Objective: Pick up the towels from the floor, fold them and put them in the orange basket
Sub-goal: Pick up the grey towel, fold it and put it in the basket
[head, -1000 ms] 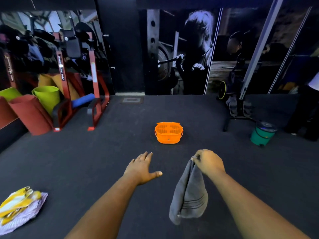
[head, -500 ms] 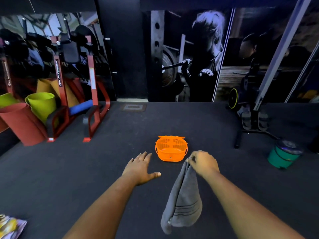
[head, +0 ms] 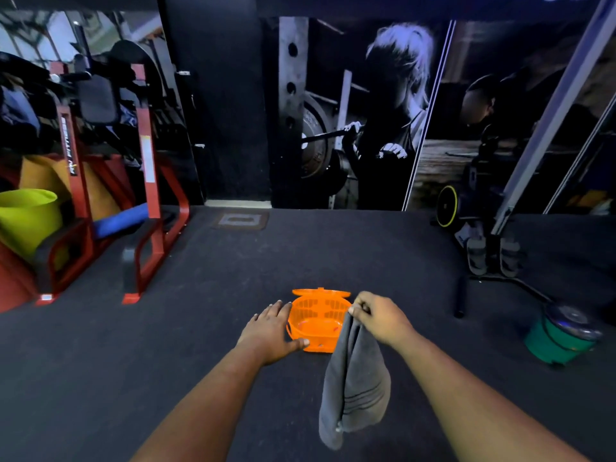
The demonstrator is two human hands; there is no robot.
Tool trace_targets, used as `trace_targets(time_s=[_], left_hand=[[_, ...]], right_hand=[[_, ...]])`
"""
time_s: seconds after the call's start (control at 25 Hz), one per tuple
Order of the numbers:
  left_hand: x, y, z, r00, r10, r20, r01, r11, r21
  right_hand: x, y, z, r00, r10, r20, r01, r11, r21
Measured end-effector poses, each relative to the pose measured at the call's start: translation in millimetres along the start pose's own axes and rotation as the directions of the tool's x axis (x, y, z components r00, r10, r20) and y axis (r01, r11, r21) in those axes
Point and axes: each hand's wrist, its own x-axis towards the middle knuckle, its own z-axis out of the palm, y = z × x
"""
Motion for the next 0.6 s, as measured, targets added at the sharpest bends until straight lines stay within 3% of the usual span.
trace_targets(time_s=[0.16,0.24,0.36,0.48,0.52,0.6], left_hand=[[91,-3,-17,0.980,0.198,0.017,-0.197,0.977,-0.077],[126,13,-28,0.956,0.293,0.009,-0.284,0.931,-0.230],[170,42,-44,0.937,0.347,-0.050,-0.334,0.840,-0.428],[215,45,-55,0.935,0.299,-0.190,-0.354,0.786,-0.507],[225,43,-61,0.943,0.249,-0.221,-0.332,0.760,-0.559],[243,39,-71,0.944,0.150,-0.295,-0.312,0.702,-0.640]], right_hand=[[77,-9,-20,0.990,-0.139,-0.012,0.140,0.987,0.081],[105,-20,-32,0.977,-0.214,-0.012,0.214,0.968,0.133],[147,-17,-44,0.963,-0.269,0.000,0.266,0.952,0.154],[182,15,-57,0.982,-0.187,-0.021,0.187,0.964,0.187],[188,29,-58,0.987,-0.162,0.018,0.158,0.979,0.125],[202,60,-54,0.978,-0.067,0.199,0.103,0.979,-0.174]])
